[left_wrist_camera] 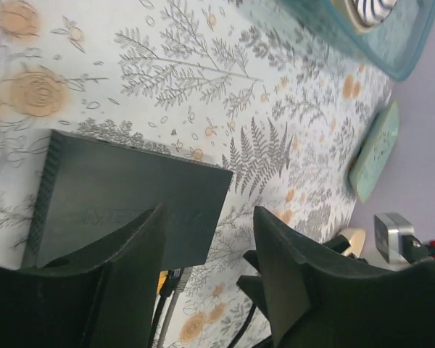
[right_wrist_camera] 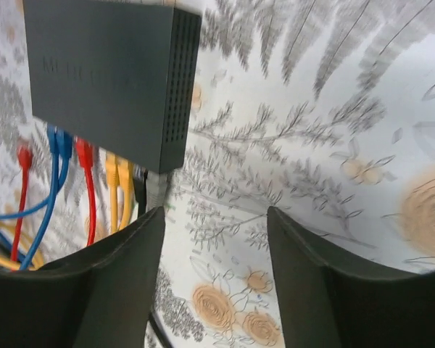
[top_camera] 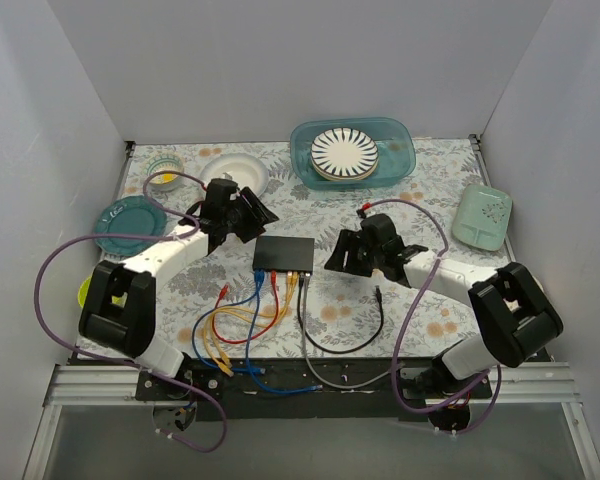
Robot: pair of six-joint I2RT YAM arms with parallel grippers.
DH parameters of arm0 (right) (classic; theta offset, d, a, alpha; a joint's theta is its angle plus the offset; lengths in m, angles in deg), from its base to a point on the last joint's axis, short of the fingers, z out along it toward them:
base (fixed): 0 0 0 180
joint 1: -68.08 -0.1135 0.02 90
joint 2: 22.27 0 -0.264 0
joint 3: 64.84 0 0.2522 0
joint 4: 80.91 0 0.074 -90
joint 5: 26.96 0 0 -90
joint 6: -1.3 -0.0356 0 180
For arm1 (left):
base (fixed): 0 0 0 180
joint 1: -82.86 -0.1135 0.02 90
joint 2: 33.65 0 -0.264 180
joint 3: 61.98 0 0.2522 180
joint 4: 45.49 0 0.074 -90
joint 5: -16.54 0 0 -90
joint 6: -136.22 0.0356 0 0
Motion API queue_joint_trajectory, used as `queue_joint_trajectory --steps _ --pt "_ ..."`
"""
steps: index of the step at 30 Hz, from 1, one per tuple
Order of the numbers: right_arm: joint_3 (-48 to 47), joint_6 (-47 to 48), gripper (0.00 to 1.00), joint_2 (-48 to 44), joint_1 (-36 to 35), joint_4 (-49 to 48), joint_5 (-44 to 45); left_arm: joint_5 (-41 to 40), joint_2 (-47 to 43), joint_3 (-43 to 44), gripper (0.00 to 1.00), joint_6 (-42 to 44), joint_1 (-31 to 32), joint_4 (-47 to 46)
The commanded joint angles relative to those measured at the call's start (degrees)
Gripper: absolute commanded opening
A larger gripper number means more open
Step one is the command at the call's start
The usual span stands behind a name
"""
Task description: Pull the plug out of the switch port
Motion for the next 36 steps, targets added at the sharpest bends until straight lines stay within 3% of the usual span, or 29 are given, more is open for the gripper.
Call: queue_joint_trajectory --steps 1,6,13,22,36 --pt "3.3 -5.7 0.63 1.0 -1.5 -11.9 -11.2 13.3 7.5 1.9 0.47 2.0 -0.1 -6.7" --pt "8.5 -11.2 0.56 2.7 -2.2 -22.7 -13.4 12.8 10.8 0.7 0.39 3.7 -0.2 -5.3" --pt "2.4 -12.7 0.52 11.2 -4.5 -23.3 -13.9 12.9 14.2 -0.3 0.31 4.6 -0.3 -3.1" --pt "-5.8 -12.9 0.5 21.4 -3.4 -21.2 -12.8 14.0 13.7 -0.8 0.3 4.8 -0.3 -1.4" --pt "-7.3 -11.6 0.49 23.7 2.0 -21.4 -14.0 15.2 12.6 -1.4 0.31 4.0 -0.3 -1.4"
